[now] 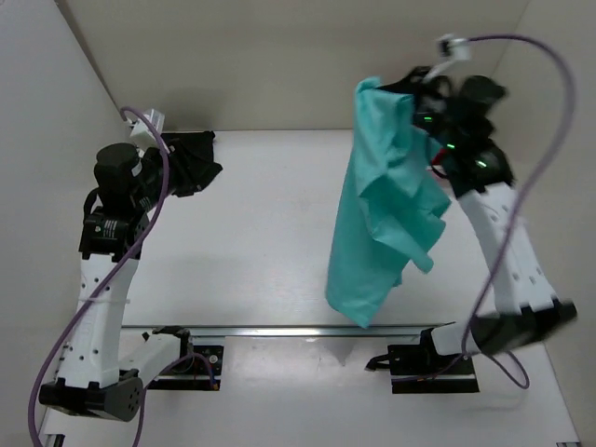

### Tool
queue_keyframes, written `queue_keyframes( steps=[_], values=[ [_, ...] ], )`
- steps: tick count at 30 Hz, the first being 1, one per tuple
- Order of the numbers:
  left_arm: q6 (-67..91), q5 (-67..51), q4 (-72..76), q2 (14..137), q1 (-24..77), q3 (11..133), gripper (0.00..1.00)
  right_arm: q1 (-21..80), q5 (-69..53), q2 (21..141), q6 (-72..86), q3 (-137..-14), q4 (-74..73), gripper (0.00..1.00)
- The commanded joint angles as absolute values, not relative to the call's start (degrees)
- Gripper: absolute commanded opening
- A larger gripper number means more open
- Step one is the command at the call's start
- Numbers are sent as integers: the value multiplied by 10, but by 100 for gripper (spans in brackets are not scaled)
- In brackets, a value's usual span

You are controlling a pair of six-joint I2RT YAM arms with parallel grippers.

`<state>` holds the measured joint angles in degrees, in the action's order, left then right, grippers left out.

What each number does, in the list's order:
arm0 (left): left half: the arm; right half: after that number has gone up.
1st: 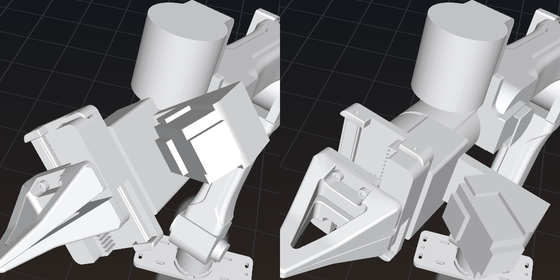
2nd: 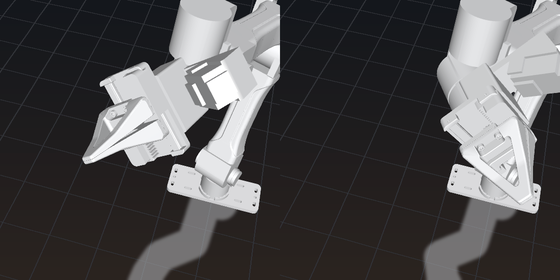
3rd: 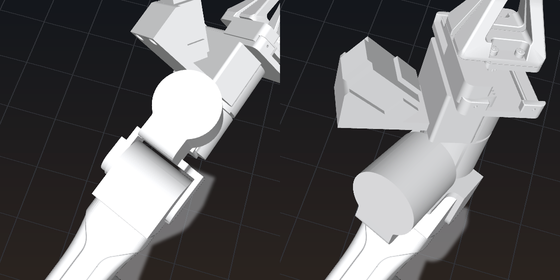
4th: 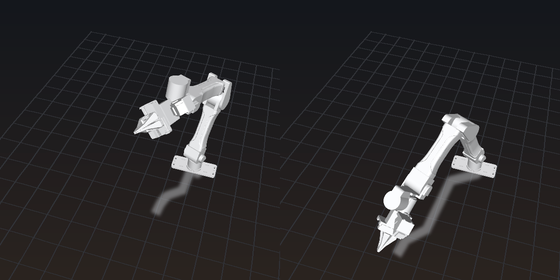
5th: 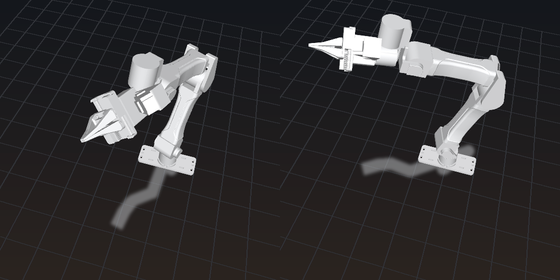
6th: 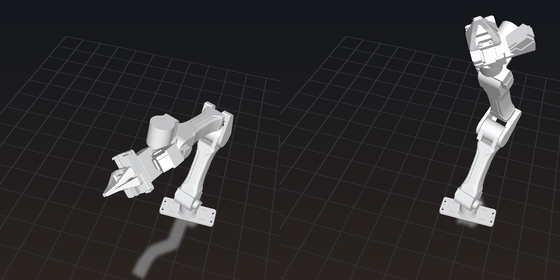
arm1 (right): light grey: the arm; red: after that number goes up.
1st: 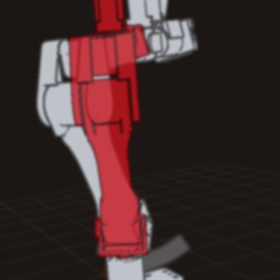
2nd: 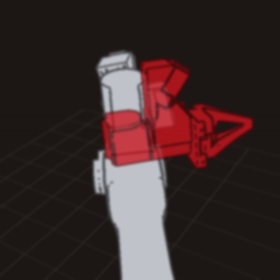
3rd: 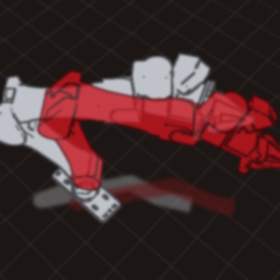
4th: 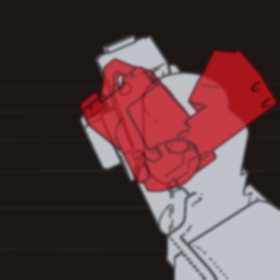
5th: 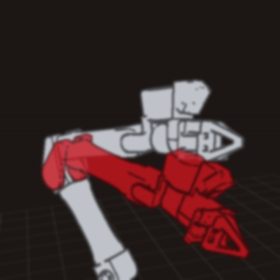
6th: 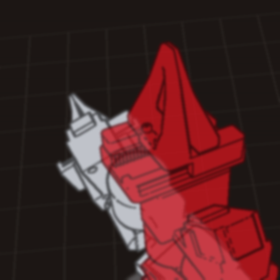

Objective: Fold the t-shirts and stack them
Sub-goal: Move the tshirt to the center of the board

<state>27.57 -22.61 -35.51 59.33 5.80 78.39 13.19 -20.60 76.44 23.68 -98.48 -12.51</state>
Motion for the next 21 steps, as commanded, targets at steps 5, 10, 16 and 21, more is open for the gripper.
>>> queue_keyframes(
  steps=[5,10,16,21],
  values=[
    [330,-284,-323,555,75,633,56,259,-216,1077,149,-1149,-486,24],
    [327,-250,-322,590,171,551,74,240,-149,1050,143,-1101,-485,54],
    [373,-272,-223,687,276,512,0,150,-110,924,152,-891,-456,53],
    [424,-265,-150,817,355,554,28,86,-107,861,157,-767,-436,51]
  ],
)
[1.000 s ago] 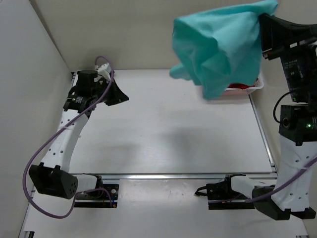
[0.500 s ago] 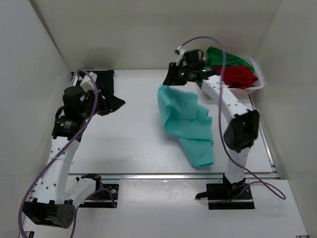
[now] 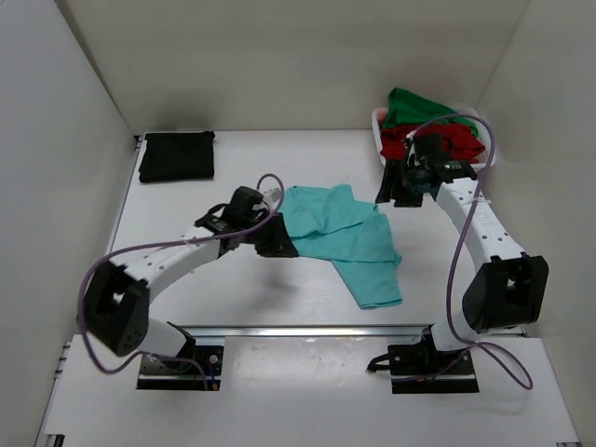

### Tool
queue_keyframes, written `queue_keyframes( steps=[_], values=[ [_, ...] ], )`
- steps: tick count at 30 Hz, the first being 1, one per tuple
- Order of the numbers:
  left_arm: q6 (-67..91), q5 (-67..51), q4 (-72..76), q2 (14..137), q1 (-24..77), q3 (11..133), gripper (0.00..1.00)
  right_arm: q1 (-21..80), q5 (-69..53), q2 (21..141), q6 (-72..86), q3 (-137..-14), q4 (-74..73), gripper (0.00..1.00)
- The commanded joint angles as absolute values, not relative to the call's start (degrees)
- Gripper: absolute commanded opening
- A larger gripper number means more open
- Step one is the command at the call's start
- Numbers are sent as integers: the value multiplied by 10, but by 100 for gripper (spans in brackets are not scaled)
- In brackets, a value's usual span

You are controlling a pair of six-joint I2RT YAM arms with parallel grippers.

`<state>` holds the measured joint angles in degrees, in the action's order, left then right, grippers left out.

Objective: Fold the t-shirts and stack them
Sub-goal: Move the tshirt to the center of the board, then flatten out the tshirt

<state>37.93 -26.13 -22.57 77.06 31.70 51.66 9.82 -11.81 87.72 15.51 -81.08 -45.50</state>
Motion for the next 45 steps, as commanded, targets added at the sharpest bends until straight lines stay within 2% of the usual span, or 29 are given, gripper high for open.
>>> queue_keyframes(
  steps=[1,2,3,4,6,8,10,15,20,22,23,25,26,28,29,32,34,39,43,44,45],
  values=[
    [437,-252,-153,849,365,575,35,78,-102,853,159,-755,-435,50],
    [444,-240,-157,878,371,582,47,76,-97,848,163,-751,-433,50],
    [453,-227,-164,893,374,601,73,75,-85,844,157,-750,-434,50],
    [465,-210,-172,917,374,605,76,74,-83,845,155,-751,-435,50],
    [505,-199,-166,946,369,613,76,67,-78,843,156,-753,-439,49],
    [536,-192,-150,975,367,606,66,59,-78,839,162,-751,-440,50],
    [564,-181,-139,1001,372,609,62,48,-81,830,161,-742,-443,49],
    [603,-143,-177,1071,388,667,69,26,-89,803,169,-705,-441,49],
    [627,-102,-223,1113,392,728,67,6,-93,769,169,-661,-444,48],
    [612,-90,-256,1137,396,760,65,2,-93,765,165,-657,-446,48],
    [609,-84,-269,1153,400,772,52,3,-92,756,165,-657,-451,48],
    [604,-81,-269,1159,397,772,44,2,-93,751,164,-656,-454,48],
    [607,-83,-266,1159,395,763,34,1,-94,746,163,-658,-454,48],
    [605,-89,-252,1155,395,745,8,-18,-97,742,164,-655,-452,48],
    [605,-91,-248,1151,391,731,0,-19,-98,743,167,-653,-452,48],
    [577,-89,-270,1109,368,729,0,-19,-103,739,160,-641,-449,48],
    [539,-90,-284,1036,333,736,0,-16,-102,737,155,-622,-447,48],
    [511,-177,-333,869,181,768,0,-3,-150,751,144,-556,-422,48],
    [517,-265,-337,788,104,695,0,65,-201,795,142,-524,-399,47],
    [543,-283,-300,756,92,603,0,143,-194,818,161,-515,-374,47],
    [548,-283,-300,752,92,602,0,144,-194,818,161,-515,-374,47]
  ],
)
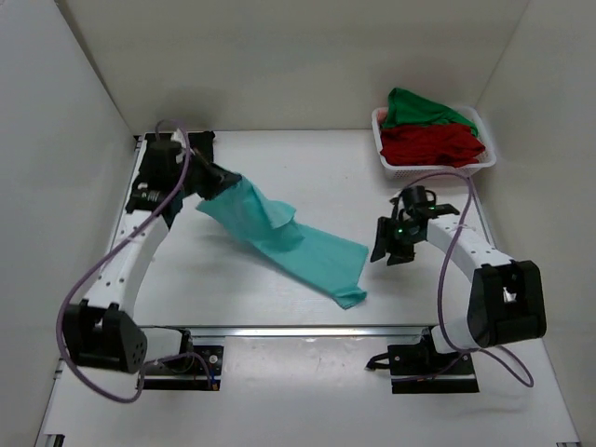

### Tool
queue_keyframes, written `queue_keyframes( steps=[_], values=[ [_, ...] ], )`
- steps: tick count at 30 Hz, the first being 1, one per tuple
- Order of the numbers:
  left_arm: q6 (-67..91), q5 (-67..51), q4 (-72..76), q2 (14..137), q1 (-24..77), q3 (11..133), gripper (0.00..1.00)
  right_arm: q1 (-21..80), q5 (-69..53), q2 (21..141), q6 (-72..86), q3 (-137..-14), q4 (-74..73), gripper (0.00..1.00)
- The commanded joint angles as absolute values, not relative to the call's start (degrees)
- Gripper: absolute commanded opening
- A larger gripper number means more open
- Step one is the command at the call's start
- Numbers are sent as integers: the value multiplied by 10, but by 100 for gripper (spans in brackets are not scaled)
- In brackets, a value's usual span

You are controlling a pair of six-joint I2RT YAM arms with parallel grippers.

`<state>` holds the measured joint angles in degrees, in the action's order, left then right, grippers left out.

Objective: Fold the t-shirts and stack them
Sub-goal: Flatten out the tshirt

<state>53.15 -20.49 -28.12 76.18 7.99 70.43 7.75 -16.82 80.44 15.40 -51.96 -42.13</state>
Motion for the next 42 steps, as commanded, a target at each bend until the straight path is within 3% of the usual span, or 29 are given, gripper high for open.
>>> queue_keyframes(
  steps=[1,8,22,32,40,41,42],
  values=[
    [570,-285,-277,741,103,566,0,171,-198,827,172,-512,-362,47],
    [555,-280,-278,713,98,525,0,248,-202,847,205,-474,-339,51],
    [537,-269,-310,683,83,507,0,414,-155,774,326,-440,-383,48],
    [541,-259,-319,652,80,482,0,482,-99,844,340,-401,-324,50],
    [545,-256,-318,635,65,471,0,533,25,968,323,-513,-358,42],
    [544,-258,-313,631,67,470,0,534,40,970,323,-517,-358,40],
    [545,-258,-314,628,65,464,0,527,48,977,318,-518,-361,30]
  ],
)
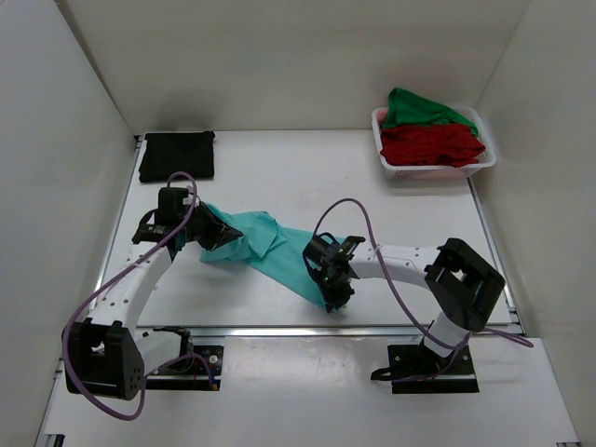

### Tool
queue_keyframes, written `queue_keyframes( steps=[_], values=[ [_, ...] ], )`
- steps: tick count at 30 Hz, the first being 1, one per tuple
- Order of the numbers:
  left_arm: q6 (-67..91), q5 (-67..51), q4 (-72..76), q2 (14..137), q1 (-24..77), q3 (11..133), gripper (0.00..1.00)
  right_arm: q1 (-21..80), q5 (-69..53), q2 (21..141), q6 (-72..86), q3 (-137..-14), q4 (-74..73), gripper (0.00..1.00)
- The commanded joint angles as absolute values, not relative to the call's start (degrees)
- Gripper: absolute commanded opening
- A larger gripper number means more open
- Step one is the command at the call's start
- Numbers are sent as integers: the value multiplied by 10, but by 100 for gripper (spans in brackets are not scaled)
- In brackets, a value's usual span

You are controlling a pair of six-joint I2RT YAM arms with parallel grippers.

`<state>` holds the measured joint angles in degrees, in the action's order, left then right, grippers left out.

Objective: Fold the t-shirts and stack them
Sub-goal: Flatten out the tshirt

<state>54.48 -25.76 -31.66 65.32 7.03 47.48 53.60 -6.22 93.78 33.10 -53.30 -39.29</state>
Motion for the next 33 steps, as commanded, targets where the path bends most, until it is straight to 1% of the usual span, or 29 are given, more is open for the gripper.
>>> queue_keyframes(
  steps=[1,2,6,7,9,10,11,12,13,14,15,16,17,18,19,20,21,22,23,24,25,26,27,28,29,30,32,33],
  values=[
    [545,-260,-316,626,59,464,0,524,54,982,312,-523,-365,9],
    [544,-258,-314,620,63,463,0,516,54,983,305,-532,-372,0],
    [546,-259,-307,626,54,472,0,468,38,951,258,-590,-433,0],
    [547,-257,-299,631,48,487,0,440,33,929,237,-627,-453,0],
    [567,-266,-266,683,40,529,0,379,5,925,201,-702,-481,0],
    [573,-267,-246,706,33,577,0,336,6,935,173,-768,-490,0],
    [579,-284,-222,755,25,609,0,317,-16,946,150,-858,-510,0],
    [584,-307,-224,815,20,687,0,282,-19,980,133,-974,-540,0],
    [584,-317,-226,847,9,795,0,251,-14,1026,107,-1048,-582,0],
    [577,-336,-258,911,1,920,0,231,-15,1080,88,-1206,-607,0],
    [564,-345,-305,973,-16,995,0,219,-18,1101,93,-1339,-641,0],
    [553,-347,-336,1036,-26,1143,0,184,-65,1103,104,-1363,-622,0],
    [554,-360,-394,1064,-35,1284,0,161,-72,1095,123,-1382,-613,0],
    [562,-384,-441,1113,-52,1344,0,152,-73,1067,126,-1376,-612,0],
    [570,-396,-465,1144,-60,1435,0,150,-54,1049,125,-1341,-601,0],
    [570,-422,-490,1148,-74,1480,0,154,-36,1009,112,-1316,-587,0],
    [549,-432,-502,1102,-91,1450,0,160,-13,914,103,-1197,-558,0],
    [535,-432,-491,1041,-92,1374,0,162,-10,889,107,-1173,-543,0],
    [534,-431,-443,1005,-96,1259,0,151,-17,851,115,-1122,-535,0],
    [547,-434,-374,931,-104,1186,0,138,-28,819,131,-1068,-539,0],
    [585,-437,-293,862,-106,1043,0,130,-51,809,136,-1015,-532,0],
    [619,-436,-258,831,-109,908,0,127,-53,787,143,-983,-522,0],
    [630,-437,-204,792,-108,797,0,129,-54,772,146,-926,-516,0],
    [640,-432,-177,774,-100,753,0,136,-62,760,152,-870,-505,0],
    [612,-420,-210,776,-95,698,0,132,-75,754,156,-819,-488,0],
    [595,-417,-222,783,-81,667,0,136,-80,746,164,-794,-483,0],
    [530,-348,-249,804,-56,637,0,141,-100,747,170,-711,-455,0],
    [517,-332,-254,809,-39,621,0,142,-101,743,171,-692,-449,0]
  ],
)
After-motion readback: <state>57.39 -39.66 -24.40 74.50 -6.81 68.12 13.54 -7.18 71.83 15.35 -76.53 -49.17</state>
